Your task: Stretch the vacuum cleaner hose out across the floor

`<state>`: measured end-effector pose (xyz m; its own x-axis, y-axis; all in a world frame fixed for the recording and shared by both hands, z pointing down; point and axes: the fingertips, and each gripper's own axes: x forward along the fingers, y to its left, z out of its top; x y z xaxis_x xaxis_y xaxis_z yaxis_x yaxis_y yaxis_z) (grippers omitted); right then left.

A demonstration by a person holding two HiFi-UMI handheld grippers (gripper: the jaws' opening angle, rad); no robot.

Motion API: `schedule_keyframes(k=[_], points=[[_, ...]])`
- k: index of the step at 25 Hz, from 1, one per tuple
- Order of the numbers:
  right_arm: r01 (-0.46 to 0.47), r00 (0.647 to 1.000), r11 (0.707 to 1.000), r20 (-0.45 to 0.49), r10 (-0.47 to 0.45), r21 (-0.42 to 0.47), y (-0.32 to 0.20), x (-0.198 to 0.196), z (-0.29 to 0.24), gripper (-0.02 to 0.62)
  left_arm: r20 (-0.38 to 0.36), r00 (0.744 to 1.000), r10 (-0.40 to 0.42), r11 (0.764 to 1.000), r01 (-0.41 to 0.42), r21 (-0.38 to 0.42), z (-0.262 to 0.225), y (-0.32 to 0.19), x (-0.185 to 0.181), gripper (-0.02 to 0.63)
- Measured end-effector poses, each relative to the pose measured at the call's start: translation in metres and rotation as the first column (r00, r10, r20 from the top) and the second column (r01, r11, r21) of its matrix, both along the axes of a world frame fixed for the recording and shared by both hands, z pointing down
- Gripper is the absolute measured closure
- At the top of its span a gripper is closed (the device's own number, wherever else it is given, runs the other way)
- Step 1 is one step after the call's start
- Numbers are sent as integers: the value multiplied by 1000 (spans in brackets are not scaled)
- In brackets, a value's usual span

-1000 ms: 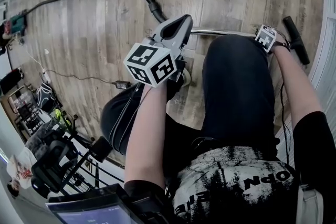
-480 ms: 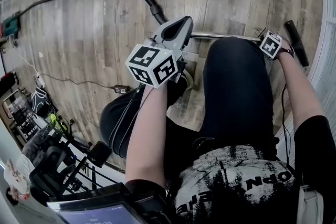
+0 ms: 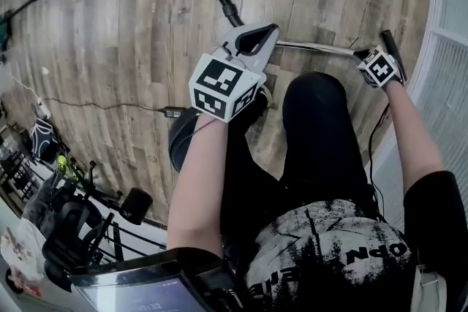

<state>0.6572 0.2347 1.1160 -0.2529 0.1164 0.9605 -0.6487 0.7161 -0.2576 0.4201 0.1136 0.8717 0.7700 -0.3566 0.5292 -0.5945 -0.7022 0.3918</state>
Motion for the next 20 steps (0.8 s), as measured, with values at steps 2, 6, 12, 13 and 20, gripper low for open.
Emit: schedule_keyframes(k=[2,6,12,13,20], points=[[-21,997,1000,70,20,22,-7,-28,-61,589,-2,1000,6,1000,-6,2,-39,9,-8,606],[-11,978,995,208,-9,95,-25,-95,-189,590,-38,999,-35,999,34,-18,-120,15,-29,606],[-137,925,975,376,62,176,-73,-151,-380,589,-71,996,-47,999,47,-8,-251,-1,-46,606],[-165,911,967,406,74,193,-88,-159,-409,590,-76,996,-41,999,42,11,-273,-10,-48,606],[-292,815,897,577,52,331,-157,-215,-587,590,-156,987,-46,990,67,126,-414,-63,-83,606]])
